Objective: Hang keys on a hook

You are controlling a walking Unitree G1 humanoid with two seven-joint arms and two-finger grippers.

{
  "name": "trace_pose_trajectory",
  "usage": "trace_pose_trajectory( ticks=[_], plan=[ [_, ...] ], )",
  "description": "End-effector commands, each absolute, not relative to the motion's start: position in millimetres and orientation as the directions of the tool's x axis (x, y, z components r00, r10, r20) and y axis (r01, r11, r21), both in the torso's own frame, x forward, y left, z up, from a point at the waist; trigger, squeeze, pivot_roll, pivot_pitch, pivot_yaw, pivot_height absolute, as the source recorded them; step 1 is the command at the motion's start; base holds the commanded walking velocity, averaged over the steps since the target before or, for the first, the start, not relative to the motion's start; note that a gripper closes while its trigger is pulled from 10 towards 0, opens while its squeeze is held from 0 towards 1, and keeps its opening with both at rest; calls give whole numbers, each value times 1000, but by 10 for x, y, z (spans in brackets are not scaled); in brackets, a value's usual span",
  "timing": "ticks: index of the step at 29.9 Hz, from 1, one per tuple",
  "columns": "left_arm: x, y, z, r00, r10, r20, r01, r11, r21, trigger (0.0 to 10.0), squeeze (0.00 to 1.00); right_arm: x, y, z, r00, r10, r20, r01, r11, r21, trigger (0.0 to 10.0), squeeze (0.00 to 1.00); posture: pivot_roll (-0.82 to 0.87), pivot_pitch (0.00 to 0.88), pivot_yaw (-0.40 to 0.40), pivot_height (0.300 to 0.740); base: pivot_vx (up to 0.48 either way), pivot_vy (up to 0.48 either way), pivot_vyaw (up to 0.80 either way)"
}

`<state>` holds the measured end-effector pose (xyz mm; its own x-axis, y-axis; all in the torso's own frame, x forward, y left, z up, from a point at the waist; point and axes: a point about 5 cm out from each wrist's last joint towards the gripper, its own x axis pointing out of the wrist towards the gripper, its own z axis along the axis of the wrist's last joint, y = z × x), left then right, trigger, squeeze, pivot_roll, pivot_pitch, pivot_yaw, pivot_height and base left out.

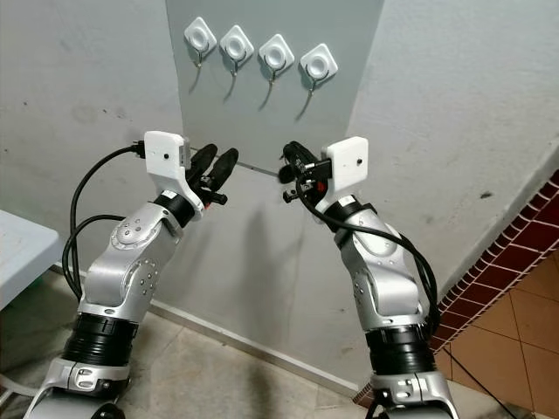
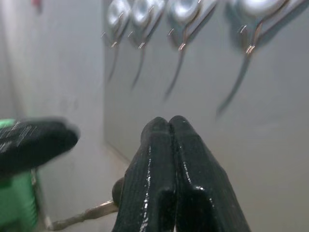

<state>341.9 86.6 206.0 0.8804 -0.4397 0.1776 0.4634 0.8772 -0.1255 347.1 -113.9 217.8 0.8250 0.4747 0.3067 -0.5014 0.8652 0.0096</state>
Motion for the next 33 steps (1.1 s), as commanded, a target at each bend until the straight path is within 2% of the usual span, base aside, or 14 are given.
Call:
trace_pose_trajectory(
  ticks=[1,12,33],
  plan=[
    [3418,813,2149,859,-468,208,496,862,-107,10000,0,3504,-1191,2285,826,439,354,-476,879,20,10000,0,146,0,-79,736,0,0,0],
    [3354,718,2237,814,-527,246,561,822,-98,10000,0,3692,-1260,2516,842,303,447,-385,917,104,10000,0,149,0,-77,736,0,0,0],
    [3332,692,2240,807,-535,251,571,815,-98,10000,0,3733,-1223,2585,803,335,493,-429,899,88,10000,0,163,0,-84,736,0,0,0]
  ],
)
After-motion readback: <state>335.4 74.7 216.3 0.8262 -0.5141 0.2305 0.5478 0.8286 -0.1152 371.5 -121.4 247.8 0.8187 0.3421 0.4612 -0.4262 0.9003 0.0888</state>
